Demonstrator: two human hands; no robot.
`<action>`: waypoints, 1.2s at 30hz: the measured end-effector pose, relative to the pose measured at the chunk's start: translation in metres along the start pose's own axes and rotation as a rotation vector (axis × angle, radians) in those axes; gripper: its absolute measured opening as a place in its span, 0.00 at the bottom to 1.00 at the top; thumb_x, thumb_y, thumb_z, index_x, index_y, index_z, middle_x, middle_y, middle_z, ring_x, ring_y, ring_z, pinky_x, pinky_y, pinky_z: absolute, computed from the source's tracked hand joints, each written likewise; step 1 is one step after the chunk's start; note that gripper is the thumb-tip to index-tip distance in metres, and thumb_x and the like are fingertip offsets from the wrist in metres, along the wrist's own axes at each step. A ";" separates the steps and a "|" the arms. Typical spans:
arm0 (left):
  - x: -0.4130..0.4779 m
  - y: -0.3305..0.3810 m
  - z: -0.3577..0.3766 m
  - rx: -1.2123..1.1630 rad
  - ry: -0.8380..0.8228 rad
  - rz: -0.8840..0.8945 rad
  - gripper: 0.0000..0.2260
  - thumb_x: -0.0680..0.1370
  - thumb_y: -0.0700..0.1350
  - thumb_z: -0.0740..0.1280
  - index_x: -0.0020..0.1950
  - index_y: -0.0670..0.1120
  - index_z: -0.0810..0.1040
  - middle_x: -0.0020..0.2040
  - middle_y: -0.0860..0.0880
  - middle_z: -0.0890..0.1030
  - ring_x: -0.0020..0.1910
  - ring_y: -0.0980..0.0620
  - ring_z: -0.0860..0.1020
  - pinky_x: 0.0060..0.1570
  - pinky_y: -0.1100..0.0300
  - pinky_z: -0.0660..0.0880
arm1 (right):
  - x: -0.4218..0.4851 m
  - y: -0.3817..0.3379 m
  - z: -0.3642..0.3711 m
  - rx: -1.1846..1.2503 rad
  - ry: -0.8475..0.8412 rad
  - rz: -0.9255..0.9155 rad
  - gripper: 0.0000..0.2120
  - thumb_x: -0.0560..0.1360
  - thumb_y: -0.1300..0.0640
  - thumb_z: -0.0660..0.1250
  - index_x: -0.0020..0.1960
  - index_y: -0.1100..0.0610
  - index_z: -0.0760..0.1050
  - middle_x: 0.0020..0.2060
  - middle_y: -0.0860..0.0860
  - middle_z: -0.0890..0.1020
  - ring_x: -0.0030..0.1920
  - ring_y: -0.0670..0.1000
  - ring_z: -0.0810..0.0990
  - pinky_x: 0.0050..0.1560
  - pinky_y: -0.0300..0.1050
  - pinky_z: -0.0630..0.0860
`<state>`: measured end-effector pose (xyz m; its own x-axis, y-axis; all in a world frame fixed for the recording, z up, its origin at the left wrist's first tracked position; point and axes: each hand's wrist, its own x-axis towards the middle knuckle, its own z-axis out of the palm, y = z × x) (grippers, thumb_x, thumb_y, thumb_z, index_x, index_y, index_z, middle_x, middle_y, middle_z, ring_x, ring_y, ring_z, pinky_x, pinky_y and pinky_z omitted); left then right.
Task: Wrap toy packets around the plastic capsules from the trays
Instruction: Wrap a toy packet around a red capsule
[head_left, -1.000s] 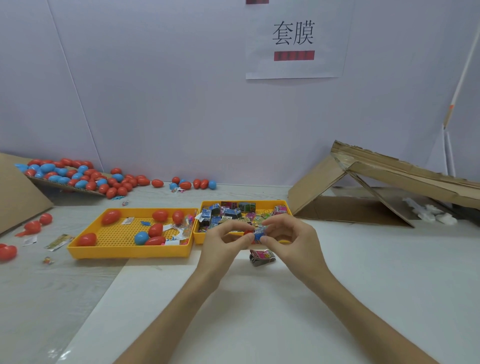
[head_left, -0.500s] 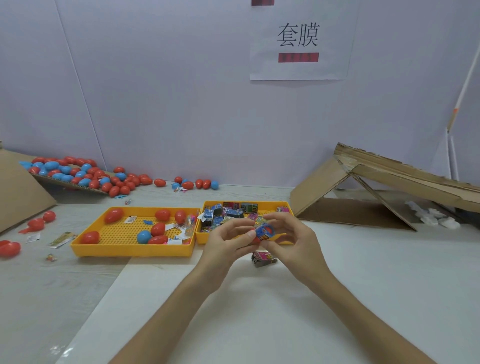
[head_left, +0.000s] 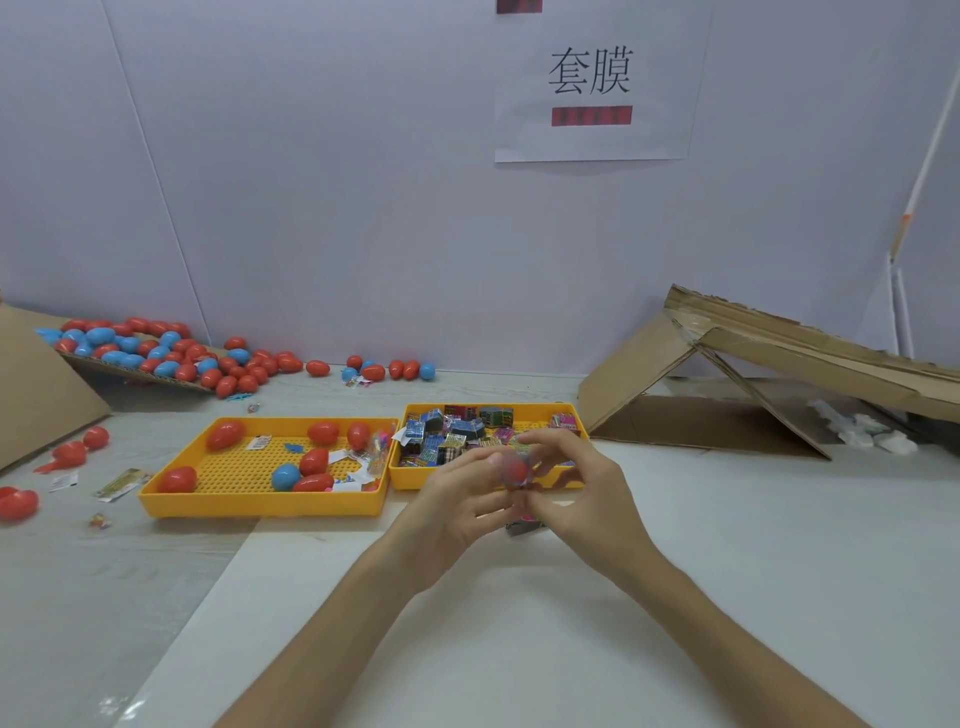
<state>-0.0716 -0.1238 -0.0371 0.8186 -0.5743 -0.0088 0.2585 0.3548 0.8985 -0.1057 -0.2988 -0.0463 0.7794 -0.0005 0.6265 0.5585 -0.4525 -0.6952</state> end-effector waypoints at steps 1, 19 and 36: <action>0.000 0.000 0.001 0.054 0.013 0.000 0.18 0.78 0.46 0.72 0.66 0.42 0.78 0.63 0.36 0.80 0.59 0.41 0.81 0.63 0.48 0.78 | -0.001 0.000 0.000 -0.037 -0.009 -0.026 0.23 0.69 0.65 0.78 0.60 0.50 0.79 0.46 0.42 0.82 0.49 0.48 0.81 0.47 0.31 0.75; -0.003 0.004 -0.001 -0.187 -0.083 -0.015 0.15 0.77 0.43 0.69 0.64 0.43 0.82 0.65 0.38 0.80 0.61 0.44 0.81 0.63 0.52 0.78 | 0.001 -0.002 0.001 0.047 -0.050 0.020 0.19 0.73 0.64 0.75 0.62 0.51 0.82 0.53 0.46 0.83 0.56 0.49 0.81 0.53 0.40 0.77; -0.006 0.006 0.006 -0.187 -0.059 -0.026 0.21 0.79 0.39 0.67 0.72 0.39 0.71 0.68 0.34 0.76 0.67 0.37 0.77 0.62 0.52 0.79 | 0.005 -0.002 -0.007 0.488 -0.079 0.366 0.14 0.70 0.52 0.75 0.53 0.58 0.83 0.46 0.51 0.87 0.45 0.50 0.86 0.43 0.39 0.80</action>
<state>-0.0784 -0.1228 -0.0293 0.7803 -0.6254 0.0001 0.3740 0.4669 0.8013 -0.1046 -0.3042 -0.0397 0.9535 -0.0042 0.3013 0.3013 0.0254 -0.9532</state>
